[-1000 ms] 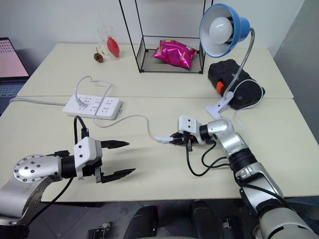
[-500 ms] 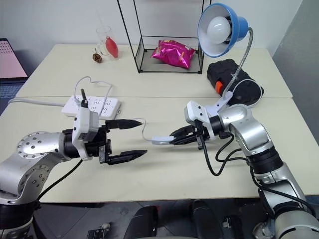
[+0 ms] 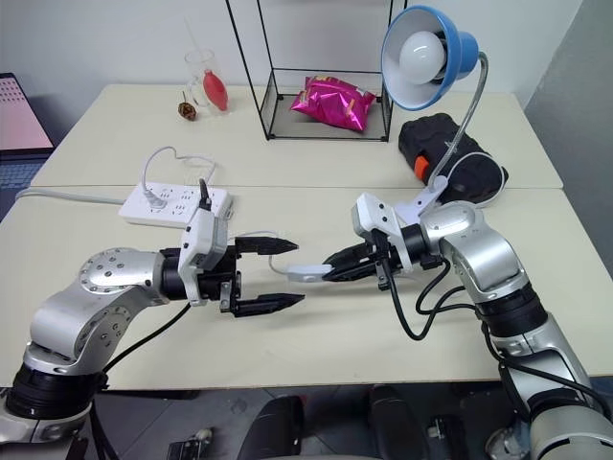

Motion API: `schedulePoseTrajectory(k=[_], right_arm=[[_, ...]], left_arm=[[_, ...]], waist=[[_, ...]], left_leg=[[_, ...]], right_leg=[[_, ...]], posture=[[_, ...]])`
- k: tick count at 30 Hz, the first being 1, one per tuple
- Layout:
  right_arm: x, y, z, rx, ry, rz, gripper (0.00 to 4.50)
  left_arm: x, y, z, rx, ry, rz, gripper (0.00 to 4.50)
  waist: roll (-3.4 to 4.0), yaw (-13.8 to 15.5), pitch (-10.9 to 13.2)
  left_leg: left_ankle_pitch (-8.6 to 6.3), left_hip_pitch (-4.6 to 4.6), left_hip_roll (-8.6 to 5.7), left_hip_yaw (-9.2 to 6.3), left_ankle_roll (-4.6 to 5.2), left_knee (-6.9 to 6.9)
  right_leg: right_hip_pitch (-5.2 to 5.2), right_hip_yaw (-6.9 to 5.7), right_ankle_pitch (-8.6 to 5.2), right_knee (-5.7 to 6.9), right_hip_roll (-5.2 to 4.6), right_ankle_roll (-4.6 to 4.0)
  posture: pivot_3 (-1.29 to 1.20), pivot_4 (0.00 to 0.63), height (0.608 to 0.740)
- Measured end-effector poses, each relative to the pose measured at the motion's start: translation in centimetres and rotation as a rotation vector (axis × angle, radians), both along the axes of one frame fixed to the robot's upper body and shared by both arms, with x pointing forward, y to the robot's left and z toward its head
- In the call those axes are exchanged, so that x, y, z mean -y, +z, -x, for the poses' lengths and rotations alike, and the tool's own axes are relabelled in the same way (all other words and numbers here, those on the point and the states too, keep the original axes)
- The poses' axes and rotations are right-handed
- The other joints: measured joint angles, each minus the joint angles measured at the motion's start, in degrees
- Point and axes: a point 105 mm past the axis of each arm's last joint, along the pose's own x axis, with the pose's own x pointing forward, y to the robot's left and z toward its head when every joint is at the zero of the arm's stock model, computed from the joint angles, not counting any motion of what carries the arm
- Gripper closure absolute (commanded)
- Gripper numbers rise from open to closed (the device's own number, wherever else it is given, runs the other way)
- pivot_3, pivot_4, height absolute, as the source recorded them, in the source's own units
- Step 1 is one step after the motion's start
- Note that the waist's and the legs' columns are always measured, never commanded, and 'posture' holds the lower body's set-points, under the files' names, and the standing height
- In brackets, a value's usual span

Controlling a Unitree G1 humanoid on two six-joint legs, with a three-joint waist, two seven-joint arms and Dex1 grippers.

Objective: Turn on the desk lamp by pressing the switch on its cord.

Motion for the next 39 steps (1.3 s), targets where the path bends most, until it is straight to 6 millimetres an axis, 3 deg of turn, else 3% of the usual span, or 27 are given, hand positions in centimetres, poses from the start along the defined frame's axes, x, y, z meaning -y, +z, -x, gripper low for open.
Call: schedulePoseTrajectory(k=[13,30,35,39], right_arm=[[0.0,0.0,0.0,0.005,0.005,-0.001,4.14],[-0.1,0.0,-0.1,0.008,-0.010,0.001,4.14],[0.1,0.0,-0.1,0.008,-0.010,0.008,4.14],[0.2,0.0,-0.1,0.010,-0.007,0.013,4.14]], left_arm=[[-0.4,-0.8,-0.5,-0.043,0.026,-0.007,0.00],[0.4,-1.2,-1.1,-0.031,-0.001,-0.027,3.50],[0.5,-1.3,-0.9,-0.019,-0.027,-0.039,3.90],[0.6,-1.4,-0.9,-0.015,-0.026,-0.037,3.91]], waist=[[0.00,0.00,0.00],[0.00,0.01,0.00],[0.00,0.01,0.00],[0.00,0.01,0.00]], left_leg=[[0.00,0.00,0.00,0.00,0.00,0.00],[0.00,0.00,0.00,0.00,0.00,0.00],[0.00,0.00,0.00,0.00,0.00,0.00],[0.00,0.00,0.00,0.00,0.00,0.00]], right_leg=[[0.00,0.00,0.00,0.00,0.00,0.00],[0.00,0.00,0.00,0.00,0.00,0.00],[0.00,0.00,0.00,0.00,0.00,0.00],[0.00,0.00,0.00,0.00,0.00,0.00]], posture=[[0.00,0.150,0.740],[0.00,0.150,0.740],[0.00,0.150,0.740],[0.00,0.150,0.740]])
